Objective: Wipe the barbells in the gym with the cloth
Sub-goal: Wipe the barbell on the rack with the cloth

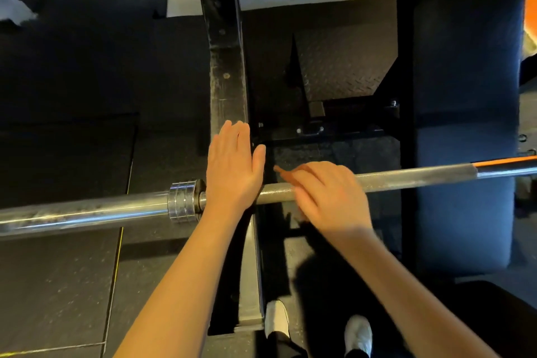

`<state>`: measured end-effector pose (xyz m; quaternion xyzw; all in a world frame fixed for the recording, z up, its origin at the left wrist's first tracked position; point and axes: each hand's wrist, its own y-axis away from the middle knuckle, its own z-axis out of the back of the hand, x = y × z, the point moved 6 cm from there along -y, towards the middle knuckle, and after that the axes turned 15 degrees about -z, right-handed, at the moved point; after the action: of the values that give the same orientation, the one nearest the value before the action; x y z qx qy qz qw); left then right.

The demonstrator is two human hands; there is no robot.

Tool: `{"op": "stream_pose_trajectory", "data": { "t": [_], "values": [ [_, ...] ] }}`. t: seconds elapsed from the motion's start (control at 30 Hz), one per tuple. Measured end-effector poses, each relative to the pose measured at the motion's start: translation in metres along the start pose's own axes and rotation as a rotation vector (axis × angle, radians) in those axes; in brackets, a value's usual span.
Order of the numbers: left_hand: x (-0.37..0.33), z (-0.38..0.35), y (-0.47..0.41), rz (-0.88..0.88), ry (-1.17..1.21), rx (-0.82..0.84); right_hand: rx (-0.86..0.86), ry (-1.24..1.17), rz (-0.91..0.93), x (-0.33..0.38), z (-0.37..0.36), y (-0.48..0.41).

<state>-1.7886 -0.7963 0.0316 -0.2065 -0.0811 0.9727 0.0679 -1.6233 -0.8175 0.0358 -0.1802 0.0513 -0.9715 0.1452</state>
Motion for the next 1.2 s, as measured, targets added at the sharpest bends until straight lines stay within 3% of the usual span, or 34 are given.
{"op": "stream_pose_trajectory", "data": {
  "t": [0.07, 0.13, 0.23, 0.37, 0.47, 0.53, 0.7, 0.87, 1.0, 1.07, 1.2],
  "values": [
    [0.0, -0.001, 0.003, 0.018, -0.025, -0.013, 0.011, 0.011, -0.087, -0.037, 0.01, -0.006],
    [-0.003, -0.002, 0.01, 0.013, -0.06, -0.012, -0.112, -0.061, -0.274, -0.064, 0.021, 0.0],
    [-0.001, -0.004, 0.01, 0.03, -0.065, 0.0, -0.22, -0.103, -0.492, -0.045, 0.01, 0.009],
    [0.0, -0.005, 0.006, 0.01, -0.057, -0.033, -0.152, -0.159, -0.209, 0.019, -0.007, 0.011],
    [0.004, -0.003, 0.0, 0.03, 0.016, -0.043, -0.05, -0.07, -0.049, 0.005, 0.003, 0.001],
    [0.006, 0.0, -0.005, 0.047, 0.031, -0.054, -0.069, -0.051, -0.096, -0.025, 0.016, -0.005],
    [0.001, -0.002, -0.003, 0.016, -0.088, -0.043, -0.277, -0.15, -0.48, -0.053, 0.02, -0.002],
    [0.004, -0.003, -0.012, 0.021, -0.049, -0.059, -0.161, -0.155, -0.255, 0.007, -0.01, 0.002],
    [0.01, 0.002, -0.023, 0.067, 0.042, -0.097, -0.045, -0.046, -0.079, -0.012, -0.001, -0.018],
    [0.008, 0.001, -0.021, 0.055, 0.032, -0.08, -0.093, -0.04, -0.141, -0.035, 0.009, -0.023],
    [0.011, -0.004, -0.023, 0.035, -0.021, -0.042, -0.308, -0.164, -0.483, -0.037, 0.004, -0.015]
  ]
}}
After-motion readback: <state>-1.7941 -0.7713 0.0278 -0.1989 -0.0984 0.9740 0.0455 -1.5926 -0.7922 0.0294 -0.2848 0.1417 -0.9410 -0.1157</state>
